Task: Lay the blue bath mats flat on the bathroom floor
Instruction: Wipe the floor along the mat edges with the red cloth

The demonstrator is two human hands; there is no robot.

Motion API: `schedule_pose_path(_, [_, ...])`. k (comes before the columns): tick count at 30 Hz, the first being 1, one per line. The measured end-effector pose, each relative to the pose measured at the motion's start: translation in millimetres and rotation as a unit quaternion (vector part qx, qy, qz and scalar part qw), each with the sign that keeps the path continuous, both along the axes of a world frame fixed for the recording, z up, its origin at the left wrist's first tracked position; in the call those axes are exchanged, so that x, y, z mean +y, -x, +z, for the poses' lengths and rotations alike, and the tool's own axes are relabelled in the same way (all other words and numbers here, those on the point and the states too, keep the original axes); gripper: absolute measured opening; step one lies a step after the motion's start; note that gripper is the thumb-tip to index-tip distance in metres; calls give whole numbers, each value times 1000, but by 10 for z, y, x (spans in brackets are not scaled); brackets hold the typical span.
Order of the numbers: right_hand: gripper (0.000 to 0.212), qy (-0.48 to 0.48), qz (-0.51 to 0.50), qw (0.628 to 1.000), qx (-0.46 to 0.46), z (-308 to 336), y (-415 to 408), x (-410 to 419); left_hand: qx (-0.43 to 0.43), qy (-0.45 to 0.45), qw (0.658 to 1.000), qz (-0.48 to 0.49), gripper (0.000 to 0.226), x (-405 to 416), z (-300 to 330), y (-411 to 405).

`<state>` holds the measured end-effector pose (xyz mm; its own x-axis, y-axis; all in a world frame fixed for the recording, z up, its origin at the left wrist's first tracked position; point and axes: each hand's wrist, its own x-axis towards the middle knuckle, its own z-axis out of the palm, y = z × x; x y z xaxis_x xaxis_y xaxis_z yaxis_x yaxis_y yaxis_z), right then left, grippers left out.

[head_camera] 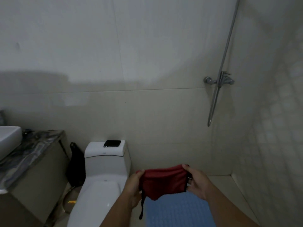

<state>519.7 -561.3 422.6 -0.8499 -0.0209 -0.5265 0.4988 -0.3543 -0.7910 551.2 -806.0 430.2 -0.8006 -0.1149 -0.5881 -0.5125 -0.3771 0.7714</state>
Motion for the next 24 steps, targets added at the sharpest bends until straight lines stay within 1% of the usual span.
schedule_pose_path(2, [31, -13, 6, 1000, 8, 59, -26, 17, 19, 5, 999, 38, 26, -145, 25, -22])
schedule_pose_path(5, [29, -60, 17, 998, 25, 132, -38, 15, 51, 38, 997, 53, 23, -288, 124, -70])
schedule_pose_path(7, [29, -86, 24, 995, 36, 199, -33, -5, 73, 73, 993, 59, 18, -355, 203, -79])
schedule_pose_path(9, [30, -113, 37, 992, 47, 266, -11, -5, 96, 124, 986, 62, 22, -439, 222, -25])
schedule_pose_path(11, [38, -129, 53, 989, 55, 357, -20, -11, 120, 173, 977, 45, 31, -532, 256, -12])
schedule_pose_path(12, [46, -133, 63, 987, 58, 396, -23, -20, 132, 188, 973, 35, 32, -571, 272, -11])
schedule_pose_path(14, [60, -158, 91, 981, 65, 446, -35, -60, 149, 211, 966, 16, 25, -639, 298, -9])
schedule_pose_path(16, [71, -204, 111, 969, 82, 446, -17, -108, 167, 231, 958, -14, 22, -701, 336, -7])
schedule_pose_path(19, [86, -276, 128, 943, 132, 395, 26, -151, 191, 279, 939, -58, 27, -825, 363, 5])
schedule_pose_path(20, [85, -295, 133, 935, 144, 401, 24, -167, 196, 302, 930, -72, 28, -874, 366, 4])
schedule_pose_path(21, [78, -318, 137, 925, 157, 398, 23, -180, 200, 335, 917, -87, 28, -925, 375, 2])
schedule_pose_path(22, [62, -342, 142, 913, 170, 401, 19, -190, 204, 372, 900, -104, 27, -984, 377, 3])
schedule_pose_path(23, [42, -365, 144, 901, 185, 396, 19, -200, 206, 423, 873, -129, 25, -1048, 377, 1])
schedule_pose_path(24, [22, -383, 147, 890, 199, 371, 18, -200, 208, 482, 836, -163, 21, -1104, 368, -6])
